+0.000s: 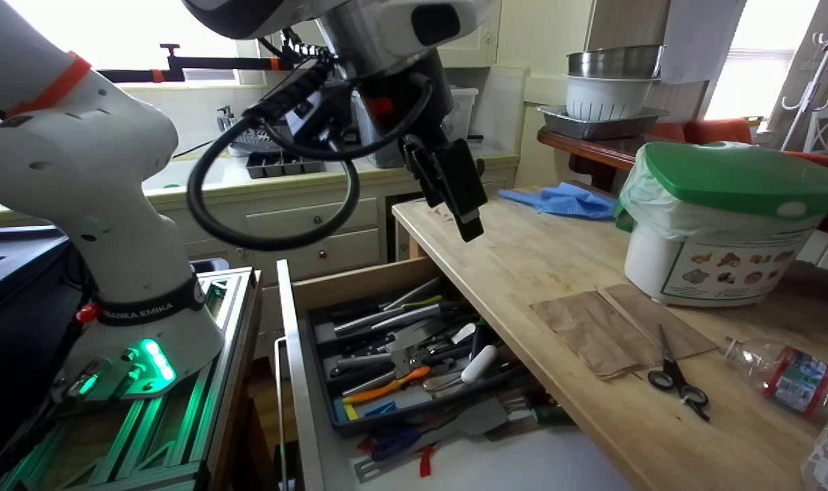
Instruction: Take the screwdriver out of the drawer
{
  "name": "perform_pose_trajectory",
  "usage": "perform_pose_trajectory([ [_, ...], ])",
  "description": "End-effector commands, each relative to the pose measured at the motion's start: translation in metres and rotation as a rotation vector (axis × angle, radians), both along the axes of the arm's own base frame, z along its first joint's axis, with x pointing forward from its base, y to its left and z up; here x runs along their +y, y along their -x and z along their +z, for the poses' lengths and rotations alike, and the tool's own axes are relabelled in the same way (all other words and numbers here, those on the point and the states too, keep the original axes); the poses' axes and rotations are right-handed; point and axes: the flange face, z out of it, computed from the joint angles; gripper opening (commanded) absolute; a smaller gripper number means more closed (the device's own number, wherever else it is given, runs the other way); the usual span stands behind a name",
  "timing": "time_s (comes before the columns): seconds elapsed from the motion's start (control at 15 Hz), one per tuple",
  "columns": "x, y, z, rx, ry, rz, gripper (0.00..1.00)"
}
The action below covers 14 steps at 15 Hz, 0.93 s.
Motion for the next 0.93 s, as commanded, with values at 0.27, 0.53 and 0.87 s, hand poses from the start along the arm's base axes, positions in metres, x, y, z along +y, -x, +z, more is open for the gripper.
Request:
perform_pose_trajectory([
  [0.27, -0.016, 0.023, -0.028, -0.106, -0.011, 0.088, 1.0],
  [0.53, -0.025, 0.02, -0.046, -0.107, -0.033, 0.143, 1.0],
  [0.87, -0.03, 0.027, -0.054, -0.088, -0.065, 0.136, 1.0],
])
